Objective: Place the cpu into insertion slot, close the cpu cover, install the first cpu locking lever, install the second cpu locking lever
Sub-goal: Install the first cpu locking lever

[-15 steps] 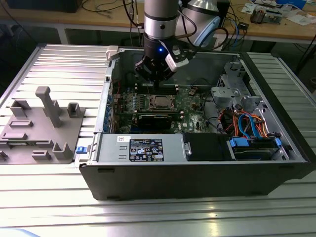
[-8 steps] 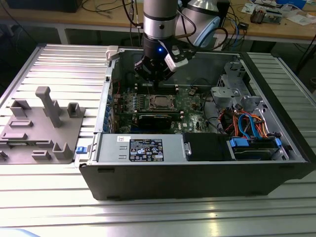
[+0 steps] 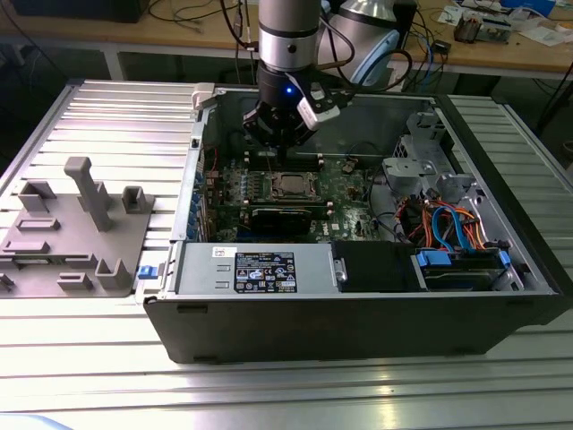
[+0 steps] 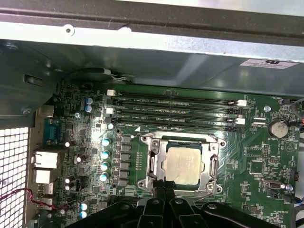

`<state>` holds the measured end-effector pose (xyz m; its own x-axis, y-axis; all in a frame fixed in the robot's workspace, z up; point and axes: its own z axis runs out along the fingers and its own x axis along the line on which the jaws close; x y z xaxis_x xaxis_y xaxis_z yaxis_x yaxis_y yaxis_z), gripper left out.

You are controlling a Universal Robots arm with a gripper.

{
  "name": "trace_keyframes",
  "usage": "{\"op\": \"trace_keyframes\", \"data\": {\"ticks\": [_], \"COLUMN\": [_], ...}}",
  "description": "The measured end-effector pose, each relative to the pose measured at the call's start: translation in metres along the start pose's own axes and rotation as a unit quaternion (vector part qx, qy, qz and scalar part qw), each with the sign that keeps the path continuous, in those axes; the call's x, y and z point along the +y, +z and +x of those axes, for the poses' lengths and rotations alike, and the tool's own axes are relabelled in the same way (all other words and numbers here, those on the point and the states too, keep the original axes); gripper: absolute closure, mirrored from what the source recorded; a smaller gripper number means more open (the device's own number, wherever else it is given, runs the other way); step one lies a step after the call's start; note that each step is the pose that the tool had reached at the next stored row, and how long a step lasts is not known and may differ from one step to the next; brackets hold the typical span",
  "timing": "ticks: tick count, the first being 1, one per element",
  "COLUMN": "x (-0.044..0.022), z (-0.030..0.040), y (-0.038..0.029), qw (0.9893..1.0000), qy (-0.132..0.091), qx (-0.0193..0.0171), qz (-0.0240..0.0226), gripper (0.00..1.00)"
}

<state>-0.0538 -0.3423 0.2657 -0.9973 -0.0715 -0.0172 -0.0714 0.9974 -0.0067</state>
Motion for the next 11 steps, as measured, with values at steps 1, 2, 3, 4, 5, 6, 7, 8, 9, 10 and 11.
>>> {"op": "trace_keyframes", "data": {"ticks": [1,2,3,4,5,6,7,8,9,10,11], "x": [0.0,0.0,0.0001,0.0001,0.0001,0.0001,0.0001,0.0002,0.0002,0.0002,0.0002], "z": [0.0002,0.0007,0.001,0.0013,0.0016,0.0018,0.0021,0.0022,0.0025,0.0027,0.0029], "y": [0.0,0.0,0.0,0.0,0.0,0.0,0.0,0.0,0.0,0.0,0.0], "qw": [1.0,1.0,1.0,1.0,1.0,1.0,1.0,1.0,1.0,1.0,1.0], "qy": [0.0,0.0,0.0,0.0,0.0,0.0,0.0,0.0,0.0,0.0,0.0], "qx": [0.0,0.0,0.0,0.0,0.0,0.0,0.0,0.0,0.0,0.0,0.0], "qz": [0.0,0.0,0.0,-0.0001,-0.0001,-0.0001,-0.0001,-0.0001,-0.0001,-0.0001,-0.0001], "gripper": [0.89,0.89,0.89,0.89,0.89,0.89,0.89,0.89,0.89,0.89,0.89]}}
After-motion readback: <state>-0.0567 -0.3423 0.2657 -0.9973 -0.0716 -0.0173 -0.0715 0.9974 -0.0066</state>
